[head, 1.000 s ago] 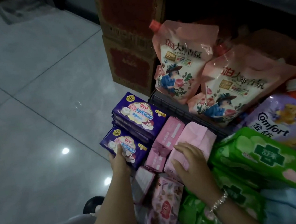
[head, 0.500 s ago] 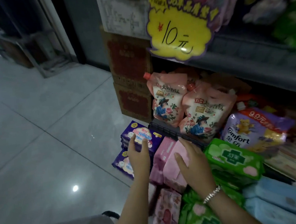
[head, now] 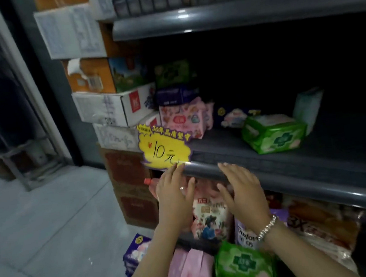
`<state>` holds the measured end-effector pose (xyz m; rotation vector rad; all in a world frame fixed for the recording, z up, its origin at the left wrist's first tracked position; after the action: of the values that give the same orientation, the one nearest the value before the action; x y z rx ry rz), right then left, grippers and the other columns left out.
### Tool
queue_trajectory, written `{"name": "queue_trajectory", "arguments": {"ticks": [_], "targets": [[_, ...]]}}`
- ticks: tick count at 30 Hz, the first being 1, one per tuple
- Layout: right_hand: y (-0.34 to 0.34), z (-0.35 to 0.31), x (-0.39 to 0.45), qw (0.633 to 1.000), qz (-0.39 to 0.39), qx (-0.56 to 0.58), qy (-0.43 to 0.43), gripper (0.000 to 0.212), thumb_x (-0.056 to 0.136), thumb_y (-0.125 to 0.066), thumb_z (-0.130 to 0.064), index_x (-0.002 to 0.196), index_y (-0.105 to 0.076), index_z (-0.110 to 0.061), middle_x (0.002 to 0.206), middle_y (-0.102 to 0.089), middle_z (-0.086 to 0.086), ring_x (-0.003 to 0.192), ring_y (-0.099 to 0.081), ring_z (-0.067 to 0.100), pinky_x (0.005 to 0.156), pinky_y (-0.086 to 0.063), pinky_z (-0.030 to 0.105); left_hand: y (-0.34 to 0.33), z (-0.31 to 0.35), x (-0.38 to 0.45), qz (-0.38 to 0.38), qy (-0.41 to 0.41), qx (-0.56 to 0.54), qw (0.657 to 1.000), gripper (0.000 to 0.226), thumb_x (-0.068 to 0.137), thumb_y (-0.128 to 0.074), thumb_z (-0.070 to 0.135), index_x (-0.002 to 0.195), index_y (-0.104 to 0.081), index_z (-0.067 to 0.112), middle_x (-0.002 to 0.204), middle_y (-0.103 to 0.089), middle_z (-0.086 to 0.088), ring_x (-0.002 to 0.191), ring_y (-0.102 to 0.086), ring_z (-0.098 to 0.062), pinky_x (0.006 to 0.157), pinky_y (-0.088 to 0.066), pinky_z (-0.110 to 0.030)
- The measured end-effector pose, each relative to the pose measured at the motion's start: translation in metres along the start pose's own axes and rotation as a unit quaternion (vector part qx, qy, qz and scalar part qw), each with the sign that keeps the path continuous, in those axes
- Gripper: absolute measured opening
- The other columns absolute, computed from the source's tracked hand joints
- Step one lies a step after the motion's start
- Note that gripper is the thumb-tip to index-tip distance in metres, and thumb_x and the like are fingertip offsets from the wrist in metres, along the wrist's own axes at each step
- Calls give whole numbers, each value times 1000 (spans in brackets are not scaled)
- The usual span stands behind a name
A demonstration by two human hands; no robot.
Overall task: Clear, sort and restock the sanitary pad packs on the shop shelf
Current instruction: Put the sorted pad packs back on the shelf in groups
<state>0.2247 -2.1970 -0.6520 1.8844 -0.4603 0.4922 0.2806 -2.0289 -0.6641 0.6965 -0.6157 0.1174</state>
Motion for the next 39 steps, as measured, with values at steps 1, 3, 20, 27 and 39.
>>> {"name": "queue_trajectory", "arguments": {"ticks": [1, 3, 20, 27, 39], "targets": [[5, 3, 11, 1000, 4, -1, 0, 50, 89, -46, -40, 131, -58, -15, 129, -62, 5, 118, -59, 28, 99, -44, 44, 1, 7, 12, -1, -7, 10, 1000, 58, 90, -42, 48, 133, -55, 13, 138, -53, -9, 131, -45, -30, 107, -34, -49], [8, 8, 34, 1000, 2, -5, 8, 49, 88, -53, -36, 132, -58, -15, 131, -61, 5, 120, -58, 28, 101, -41, 42, 0, 18, 37, -11, -20, 29, 999, 51, 95, -50, 41, 138, -51, 14, 145, -45, -7, 137, -37, -28, 111, -26, -46], [-62, 44, 231, 954, -70, 273, -106, 71, 92, -62, -35, 150, -26, -19, 147, -36, -4, 133, -36, 8, 93, -21, 1, -25, -21, 264, -13, 201, -74, 977, 93, 92, -51, 53, 154, 10, 18, 159, -1, -21, 144, -16, -40, 110, -29, -45], [-93, 55, 265, 921, -68, 356, -141, 79, 85, -71, -36, 150, -27, -26, 150, -36, 0, 136, -38, 15, 101, -32, 19, -38, -29, 293, -45, 176, -69, 981, 99, 77, -64, 64, 153, -5, 36, 159, -1, -17, 143, -21, -39, 108, -33, -42], [-112, 64, 268, 900, -49, 385, -199, 74, 34, -81, -75, 94, -44, -51, 118, -58, 7, 103, -62, 23, 91, -54, 38, -26, -46, 294, 9, 168, -127, 978, 79, 70, -80, 49, 135, -42, 26, 132, -51, -11, 114, -54, -29, 87, -42, -26]]}}
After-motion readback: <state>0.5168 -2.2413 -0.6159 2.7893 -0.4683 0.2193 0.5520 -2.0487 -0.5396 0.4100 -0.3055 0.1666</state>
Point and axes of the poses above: each hand's wrist, its own x-axis towards the middle knuckle, its own y-axis out of the back of the hand, z = x × y, the point moved 6 cm from there along x, towards the middle knuckle
